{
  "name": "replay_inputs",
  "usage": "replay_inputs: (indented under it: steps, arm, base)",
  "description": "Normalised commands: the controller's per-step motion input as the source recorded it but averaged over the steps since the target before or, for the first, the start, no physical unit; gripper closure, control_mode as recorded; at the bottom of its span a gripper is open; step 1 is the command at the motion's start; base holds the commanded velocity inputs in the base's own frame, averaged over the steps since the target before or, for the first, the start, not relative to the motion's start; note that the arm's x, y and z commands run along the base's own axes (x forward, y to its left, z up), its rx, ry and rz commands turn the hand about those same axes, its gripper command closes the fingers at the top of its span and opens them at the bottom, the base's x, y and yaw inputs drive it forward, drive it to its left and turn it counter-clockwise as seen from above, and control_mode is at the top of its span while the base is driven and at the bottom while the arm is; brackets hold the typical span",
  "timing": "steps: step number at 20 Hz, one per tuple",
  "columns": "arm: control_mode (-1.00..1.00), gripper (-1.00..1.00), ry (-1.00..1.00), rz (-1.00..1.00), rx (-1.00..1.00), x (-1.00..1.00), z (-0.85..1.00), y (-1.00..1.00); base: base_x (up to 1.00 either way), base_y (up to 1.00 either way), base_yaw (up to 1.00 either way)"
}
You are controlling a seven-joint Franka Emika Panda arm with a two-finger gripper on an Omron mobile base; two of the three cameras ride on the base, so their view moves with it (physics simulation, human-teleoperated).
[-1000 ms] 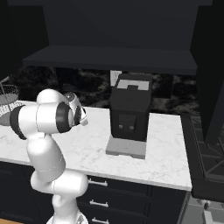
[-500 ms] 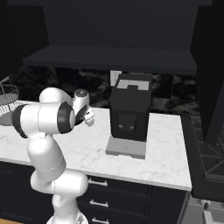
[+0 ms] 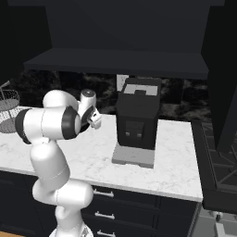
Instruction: Pick up the bowls on the counter and stack them on top of one another in the open cabinet. Place the smaller bowl on top of the larger bowl.
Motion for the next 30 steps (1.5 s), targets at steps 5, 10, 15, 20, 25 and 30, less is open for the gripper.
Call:
replay_inputs:
  steps: [5,10,15,20,25,30]
  arm:
    - [-1.00,-1.00,0.00,0.00,-0.03,0.32,0.00,0.31]
    - [-1.00,-1.00,0.07,0.01,-0.01,0.40,-0.27,0.27]
    - [-1.00,-1.00,0.01,0.02,-0.02,0.21,-0.34,0.14]
    - [-1.00,-1.00,0.01,0.05,0.00,0.01,-0.34,0.00]
    - [-1.00,-1.00,0.00,0.08,-0.01,0.00,-0.34,0.04]
    - [-1.00,1.00,0.01,0.12,-0.01,-0.03,-0.31,0.07]
  base:
    - [0.00,0.00,0.00]
    - [0.00,0.00,0.00]
    - [0.00,0.00,0.00]
    - [0.00,0.00,0.00]
    - [0.00,0.00,0.00]
    - [0.00,0.00,0.00]
